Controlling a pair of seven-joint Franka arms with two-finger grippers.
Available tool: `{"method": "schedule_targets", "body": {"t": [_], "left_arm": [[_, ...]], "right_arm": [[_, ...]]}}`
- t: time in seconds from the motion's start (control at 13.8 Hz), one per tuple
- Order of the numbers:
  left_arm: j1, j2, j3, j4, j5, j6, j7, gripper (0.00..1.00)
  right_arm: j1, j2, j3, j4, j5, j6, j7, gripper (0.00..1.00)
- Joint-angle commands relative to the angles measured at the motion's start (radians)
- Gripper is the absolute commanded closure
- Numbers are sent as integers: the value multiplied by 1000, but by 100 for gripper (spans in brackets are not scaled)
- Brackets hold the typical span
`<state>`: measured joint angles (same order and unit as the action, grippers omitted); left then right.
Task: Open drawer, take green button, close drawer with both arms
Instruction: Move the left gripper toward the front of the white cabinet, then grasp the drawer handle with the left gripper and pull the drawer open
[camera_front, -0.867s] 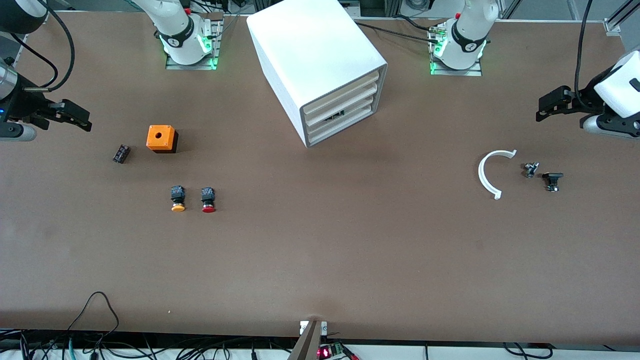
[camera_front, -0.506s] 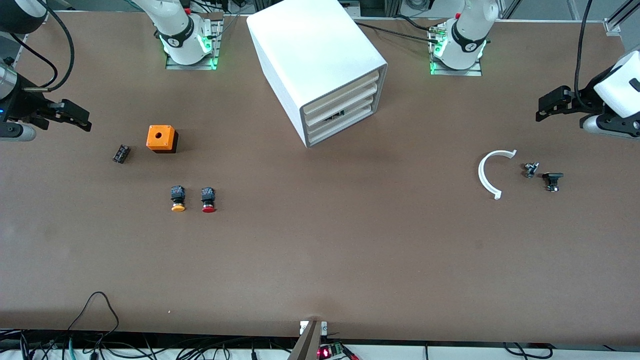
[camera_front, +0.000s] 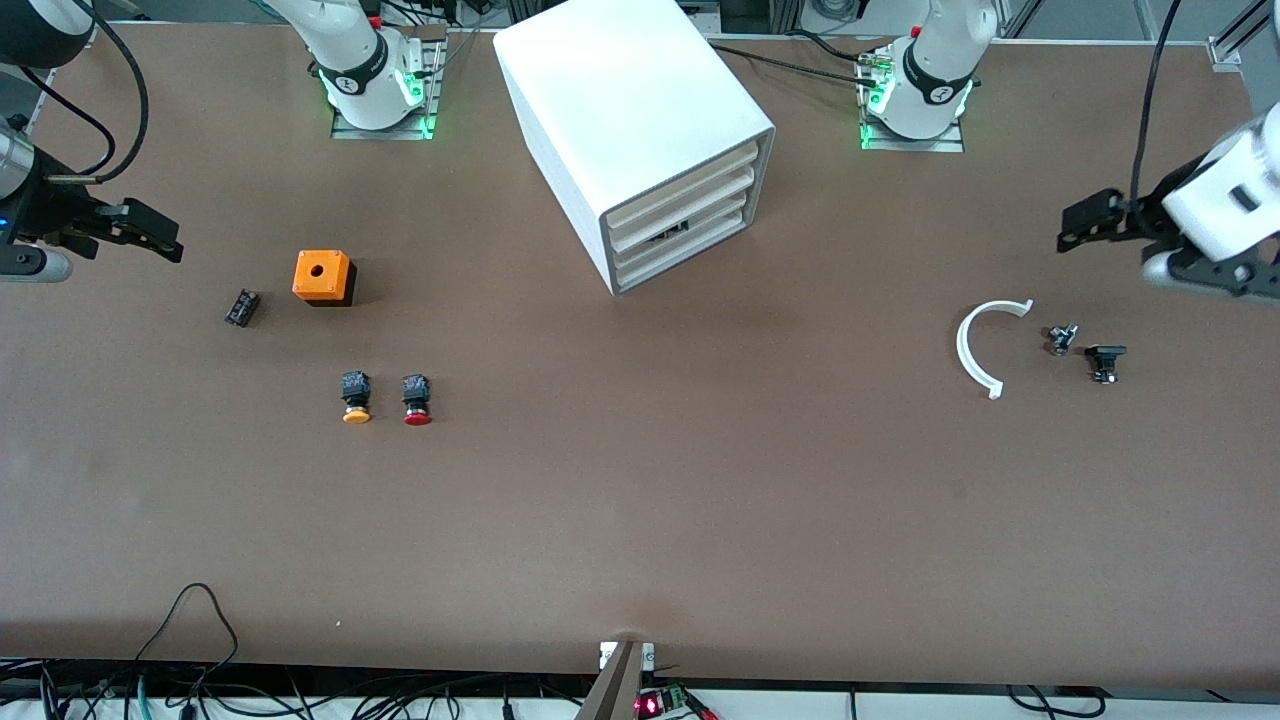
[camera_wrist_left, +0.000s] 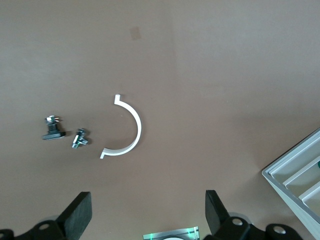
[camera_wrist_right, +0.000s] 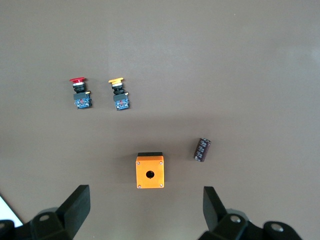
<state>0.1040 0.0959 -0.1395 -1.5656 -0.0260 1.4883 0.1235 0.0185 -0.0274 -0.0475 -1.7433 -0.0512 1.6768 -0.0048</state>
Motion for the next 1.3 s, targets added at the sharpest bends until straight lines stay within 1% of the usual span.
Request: {"method": "schedule_targets", "body": {"t": [0.0,0.22,0.29,0.36,0.43,0.58,0.65,0.8,0.87,0.94,1.01,1.08,1.16,1.23], "left_arm": [[-36,77,1,71,-5,-26,15,0],[-33,207,3,65,-25,-40,25,0],[-36,246,1,65,-52,-40,28,0],[-33,316,3,64,-158,-34,33,0],[-33,359,3,32,-284,-13,33,0],[-33,419,3,-97,-490,116,44,0],[-49,451,-2,-141,-590,150,59,0],[-107,520,-8,-212,-756,159,138,0],[-133,556,-20,-247,-843,168,172,0],[-153,571,-38,-298,-912,205,209,0],[-159,571,-75,-335,-936,254,237,0],[-159,568,-112,-370,-939,295,243,0],[-159,568,-146,-390,-939,322,243,0],[-159,568,-163,-404,-939,329,243,0]], "right_arm": [[-2,-11,-5,-12,16,-2,-15,0],[-2,1,-11,-4,14,4,-9,0],[-2,1,-11,-4,14,0,-6,0],[0,1,-9,-1,13,4,-4,0],[3,7,-9,11,13,7,-3,0],[3,55,-9,51,16,0,-4,0],[3,72,-8,51,17,0,-4,0],[12,90,0,51,17,1,-3,0],[21,101,3,51,17,10,-1,0],[34,113,5,54,19,18,-1,0],[32,119,5,54,27,30,-3,0],[32,127,5,53,54,46,-9,0],[32,141,5,54,77,49,-12,0],[34,153,5,54,82,49,-14,0]]}}
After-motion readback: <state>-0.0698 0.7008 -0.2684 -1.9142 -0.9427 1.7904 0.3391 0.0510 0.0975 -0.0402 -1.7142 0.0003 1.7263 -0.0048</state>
